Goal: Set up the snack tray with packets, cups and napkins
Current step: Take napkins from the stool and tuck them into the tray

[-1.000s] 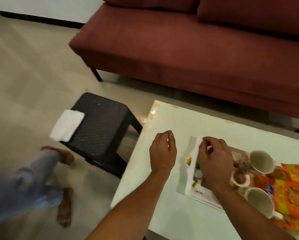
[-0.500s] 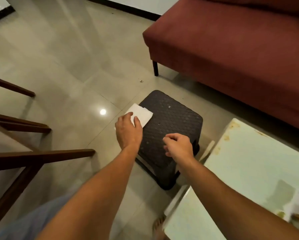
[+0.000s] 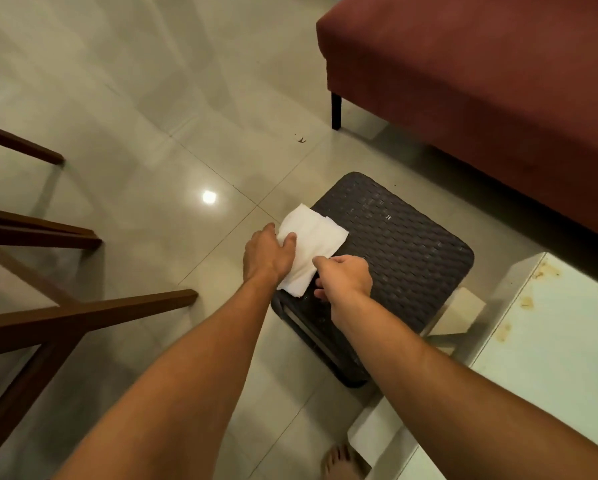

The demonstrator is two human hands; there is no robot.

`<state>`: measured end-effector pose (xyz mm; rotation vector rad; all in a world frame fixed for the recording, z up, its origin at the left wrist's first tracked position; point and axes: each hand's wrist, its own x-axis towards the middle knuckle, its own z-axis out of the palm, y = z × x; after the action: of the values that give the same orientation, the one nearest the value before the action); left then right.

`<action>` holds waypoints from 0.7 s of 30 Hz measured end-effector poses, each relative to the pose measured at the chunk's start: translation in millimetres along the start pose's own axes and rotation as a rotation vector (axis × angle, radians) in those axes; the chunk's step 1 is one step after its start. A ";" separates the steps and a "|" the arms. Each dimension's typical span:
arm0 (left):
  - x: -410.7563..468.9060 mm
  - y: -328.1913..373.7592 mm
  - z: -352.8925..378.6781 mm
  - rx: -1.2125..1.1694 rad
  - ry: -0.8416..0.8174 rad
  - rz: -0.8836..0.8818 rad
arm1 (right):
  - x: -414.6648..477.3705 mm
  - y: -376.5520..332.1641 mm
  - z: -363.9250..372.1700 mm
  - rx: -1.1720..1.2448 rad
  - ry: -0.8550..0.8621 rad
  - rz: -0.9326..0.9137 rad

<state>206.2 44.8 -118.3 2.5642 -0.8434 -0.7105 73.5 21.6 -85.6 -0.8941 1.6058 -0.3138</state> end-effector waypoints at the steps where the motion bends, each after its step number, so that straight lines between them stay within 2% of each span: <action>1: 3.5 1.2 -1.2 0.003 0.004 -0.004 | 1.7 -2.8 2.1 -0.001 0.012 0.018; 5: 14.6 0.8 -4.2 0.028 -0.027 0.017 | 11.1 -7.9 8.6 -0.022 0.054 0.074; 9: 19.1 -1.2 -8.5 -0.046 -0.101 0.001 | 14.4 -9.4 16.3 -0.094 0.095 0.059; 16: -7.1 -1.9 -7.5 -0.057 0.111 0.162 | 0.6 -8.8 27.4 -0.071 0.126 -0.012; 21: -38.5 6.9 -5.6 -0.031 0.164 0.218 | -5.9 -4.0 16.8 -0.023 0.173 -0.102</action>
<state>179.4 64.6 -97.1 2.4147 -1.0272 -0.4382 90.6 27.6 -83.1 -0.9900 1.7279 -0.4551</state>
